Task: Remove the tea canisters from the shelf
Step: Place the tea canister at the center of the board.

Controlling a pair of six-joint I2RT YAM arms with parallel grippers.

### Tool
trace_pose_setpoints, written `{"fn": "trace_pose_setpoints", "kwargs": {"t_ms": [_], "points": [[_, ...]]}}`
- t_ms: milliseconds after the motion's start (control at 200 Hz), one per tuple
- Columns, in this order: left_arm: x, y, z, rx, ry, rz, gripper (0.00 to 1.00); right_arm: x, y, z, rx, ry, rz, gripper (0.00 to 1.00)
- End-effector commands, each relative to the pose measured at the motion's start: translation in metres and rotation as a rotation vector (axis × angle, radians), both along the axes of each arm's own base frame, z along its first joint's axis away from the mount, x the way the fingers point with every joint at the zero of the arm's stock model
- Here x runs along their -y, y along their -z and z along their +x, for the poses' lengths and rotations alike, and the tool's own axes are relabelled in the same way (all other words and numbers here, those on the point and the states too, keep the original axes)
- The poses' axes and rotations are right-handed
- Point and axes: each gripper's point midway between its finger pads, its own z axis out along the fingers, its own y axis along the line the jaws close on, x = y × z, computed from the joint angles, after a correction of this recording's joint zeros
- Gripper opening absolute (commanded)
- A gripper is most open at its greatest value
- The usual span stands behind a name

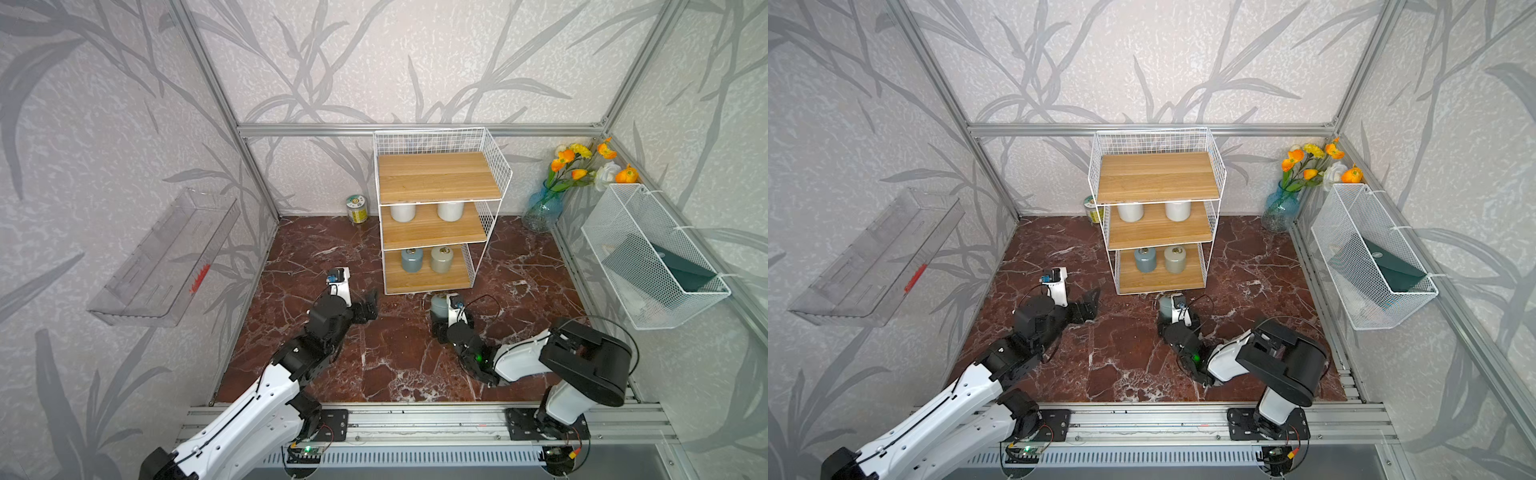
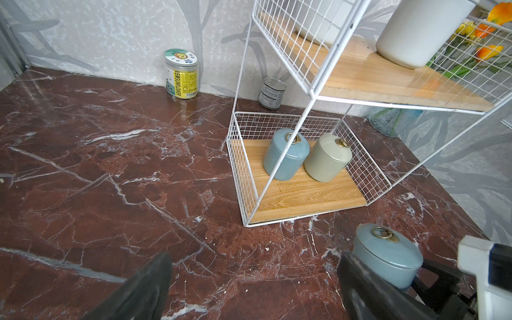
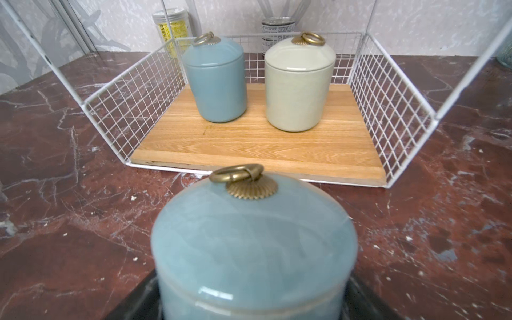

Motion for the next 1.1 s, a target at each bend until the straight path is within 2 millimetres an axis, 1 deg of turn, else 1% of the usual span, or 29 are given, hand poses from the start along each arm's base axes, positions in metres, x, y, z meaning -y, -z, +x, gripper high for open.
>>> {"fn": "trace_pose_setpoints", "kwargs": {"t_ms": [0,55,155,235,320,415,490,500,520,585,850,875,880,895,930,985,1095], "points": [[-0.006,0.006,-0.002,-0.014,-0.026,0.009,0.94,-0.009,0.036,-0.008,-0.071,-0.055,-0.030,0.74],[-0.007,0.007,-0.002,-0.016,-0.032,0.013,0.94,-0.007,0.045,-0.009,-0.079,-0.050,-0.031,0.76],[-0.008,0.009,-0.002,-0.018,-0.038,0.011,0.94,-0.002,0.048,-0.011,-0.045,-0.049,-0.033,0.80],[-0.007,0.011,0.000,-0.020,-0.041,0.012,0.94,0.001,0.056,-0.013,-0.069,-0.048,-0.064,0.84],[-0.005,0.015,0.001,-0.030,-0.035,0.016,0.94,0.003,0.065,-0.020,-0.106,-0.056,-0.087,0.84],[-0.003,0.017,0.002,-0.041,-0.029,0.021,0.94,0.009,0.068,-0.027,-0.118,-0.054,-0.104,0.81],[-0.003,0.018,0.002,-0.041,-0.030,0.017,0.94,0.017,0.069,-0.029,-0.125,-0.033,-0.110,0.81],[-0.004,0.018,0.002,-0.041,-0.031,0.016,0.94,0.012,0.069,-0.035,-0.124,-0.054,-0.113,0.80],[-0.003,0.018,0.002,-0.039,-0.030,0.013,0.94,0.011,0.069,-0.038,-0.126,-0.061,-0.115,0.81],[-0.004,0.017,0.001,-0.035,-0.031,0.008,0.94,0.017,0.072,-0.045,-0.143,-0.056,-0.131,0.81],[-0.014,0.016,-0.008,-0.022,-0.052,-0.002,0.94,0.030,0.073,-0.062,-0.201,-0.045,-0.157,0.81],[-0.015,0.016,-0.009,-0.020,-0.056,-0.005,0.94,0.032,0.074,-0.064,-0.204,-0.041,-0.163,0.81],[-0.015,0.016,-0.009,-0.020,-0.057,-0.005,0.94,0.035,0.077,-0.065,-0.213,-0.039,-0.180,0.81],[-0.016,0.016,-0.010,-0.017,-0.058,-0.008,0.94,0.035,0.074,-0.066,-0.211,-0.036,-0.177,0.81],[-0.017,0.016,-0.011,-0.013,-0.062,-0.012,0.94,0.038,0.073,-0.069,-0.214,-0.033,-0.186,0.81],[-0.019,0.016,-0.013,-0.008,-0.068,-0.020,0.94,0.038,0.070,-0.074,-0.215,-0.046,-0.203,0.81],[-0.020,0.018,-0.014,-0.007,-0.070,-0.028,0.94,0.031,0.067,-0.085,-0.213,-0.092,-0.246,0.81]]}}
